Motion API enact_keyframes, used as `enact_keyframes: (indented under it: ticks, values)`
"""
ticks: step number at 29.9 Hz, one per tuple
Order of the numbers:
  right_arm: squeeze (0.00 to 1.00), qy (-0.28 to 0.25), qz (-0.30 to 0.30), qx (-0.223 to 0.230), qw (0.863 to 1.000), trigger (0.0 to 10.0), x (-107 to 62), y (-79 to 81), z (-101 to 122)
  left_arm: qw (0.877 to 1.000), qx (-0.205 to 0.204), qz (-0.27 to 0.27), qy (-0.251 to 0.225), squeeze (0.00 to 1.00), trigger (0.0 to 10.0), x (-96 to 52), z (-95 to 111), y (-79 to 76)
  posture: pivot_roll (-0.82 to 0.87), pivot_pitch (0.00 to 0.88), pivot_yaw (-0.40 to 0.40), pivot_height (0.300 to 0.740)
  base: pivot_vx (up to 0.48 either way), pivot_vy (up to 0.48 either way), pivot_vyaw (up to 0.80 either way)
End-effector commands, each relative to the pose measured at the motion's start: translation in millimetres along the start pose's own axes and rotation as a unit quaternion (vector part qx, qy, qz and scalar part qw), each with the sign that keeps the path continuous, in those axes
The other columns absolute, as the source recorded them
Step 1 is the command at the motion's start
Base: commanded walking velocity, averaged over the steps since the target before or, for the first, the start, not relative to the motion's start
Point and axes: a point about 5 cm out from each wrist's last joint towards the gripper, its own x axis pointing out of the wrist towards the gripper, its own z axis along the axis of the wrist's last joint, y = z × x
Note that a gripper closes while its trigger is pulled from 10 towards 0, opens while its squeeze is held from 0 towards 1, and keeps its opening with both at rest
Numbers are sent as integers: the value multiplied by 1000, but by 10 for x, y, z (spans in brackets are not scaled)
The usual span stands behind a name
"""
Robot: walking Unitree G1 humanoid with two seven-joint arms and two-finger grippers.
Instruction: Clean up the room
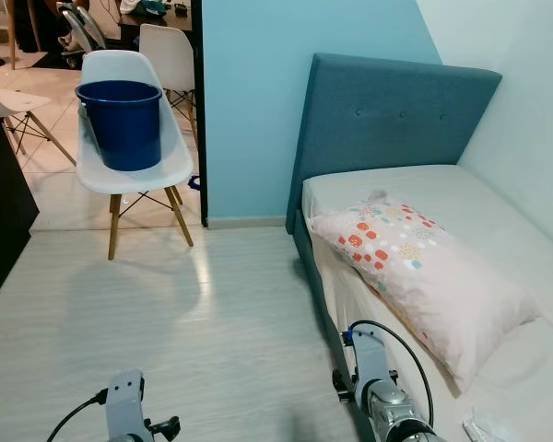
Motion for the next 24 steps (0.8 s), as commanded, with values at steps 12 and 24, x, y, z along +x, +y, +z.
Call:
enact_keyframes:
  ticks: [12, 24]
  values:
    - [0, 37, -17, 21, 999, 10000, -79, -104, -360, 999, 34, -18, 18, 0, 10000, -7, -80, -38, 68, 0, -147, 740, 0, 0, 0]
    - [0, 48, -12, 10, 999, 10000, -87, -85, -415, 995, 25, 20, 91, 0, 10000, -174, -675, 233, 54, 6, -158, 740, 0, 0, 0]
